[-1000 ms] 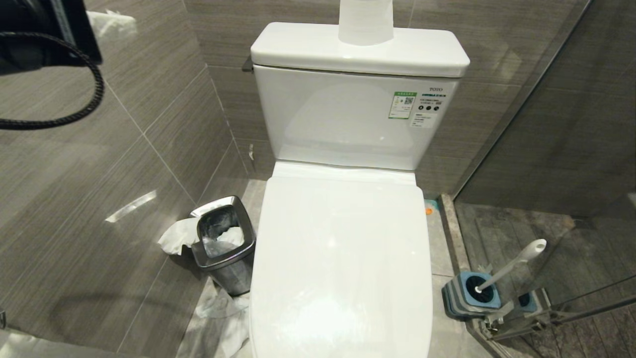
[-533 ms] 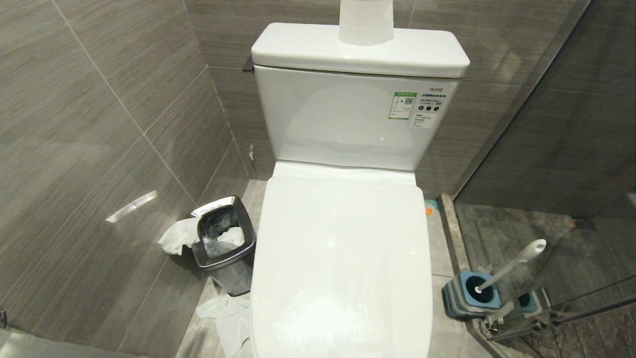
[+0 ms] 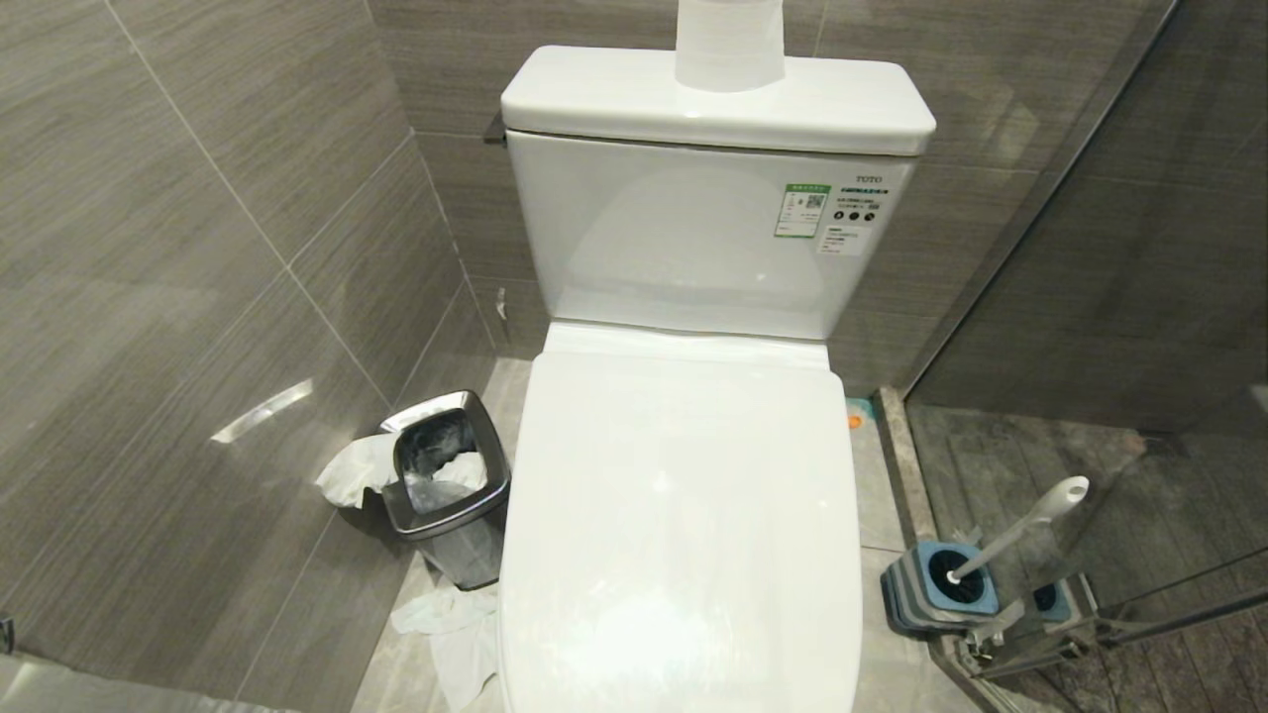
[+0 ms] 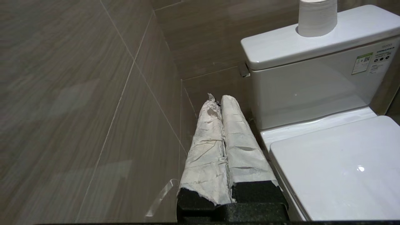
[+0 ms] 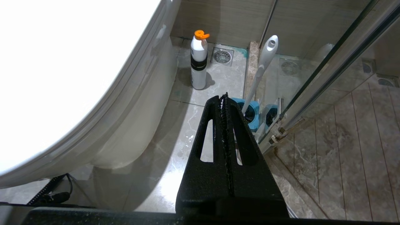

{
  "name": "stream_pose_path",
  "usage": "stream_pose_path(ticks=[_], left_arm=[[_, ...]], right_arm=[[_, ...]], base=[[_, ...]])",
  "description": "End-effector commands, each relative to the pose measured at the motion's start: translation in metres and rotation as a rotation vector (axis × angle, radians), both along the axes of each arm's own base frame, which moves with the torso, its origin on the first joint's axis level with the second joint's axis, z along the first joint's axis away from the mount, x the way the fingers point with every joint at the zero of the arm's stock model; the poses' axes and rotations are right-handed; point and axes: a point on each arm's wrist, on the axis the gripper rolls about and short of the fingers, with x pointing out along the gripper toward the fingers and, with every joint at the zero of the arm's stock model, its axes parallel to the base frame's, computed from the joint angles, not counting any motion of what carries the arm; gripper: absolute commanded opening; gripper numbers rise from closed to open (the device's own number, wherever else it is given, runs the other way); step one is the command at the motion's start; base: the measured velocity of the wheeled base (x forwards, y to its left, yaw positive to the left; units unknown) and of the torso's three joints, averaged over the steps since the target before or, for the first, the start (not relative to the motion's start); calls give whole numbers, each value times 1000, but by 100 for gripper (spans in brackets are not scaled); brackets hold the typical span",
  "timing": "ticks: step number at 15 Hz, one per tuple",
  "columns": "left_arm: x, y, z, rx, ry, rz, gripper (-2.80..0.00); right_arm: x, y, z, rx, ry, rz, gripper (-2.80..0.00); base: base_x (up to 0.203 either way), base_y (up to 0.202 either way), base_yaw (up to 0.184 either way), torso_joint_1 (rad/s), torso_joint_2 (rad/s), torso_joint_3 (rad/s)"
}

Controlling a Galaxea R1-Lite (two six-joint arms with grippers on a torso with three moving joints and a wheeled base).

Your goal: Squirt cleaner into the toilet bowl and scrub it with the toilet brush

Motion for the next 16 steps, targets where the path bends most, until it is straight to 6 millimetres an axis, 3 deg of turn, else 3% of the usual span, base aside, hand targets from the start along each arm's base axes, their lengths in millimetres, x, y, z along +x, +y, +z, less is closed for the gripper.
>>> stream_pose_path(ticks=[1, 5, 16], left_arm=[[-28, 10, -15, -16, -47, 0, -280], [-59, 17, -28, -67, -105, 18, -280], [-84, 8, -49, -175, -129, -46, -280]], right_arm=[[0, 0, 0, 0, 2, 1, -280], [0, 0, 0, 0, 1, 1, -280], [0, 0, 0, 0, 2, 1, -280]], base=[[0, 0, 0, 0, 0, 0], [0, 0, 0, 0, 0, 0], [0, 0, 0, 0, 0, 0]])
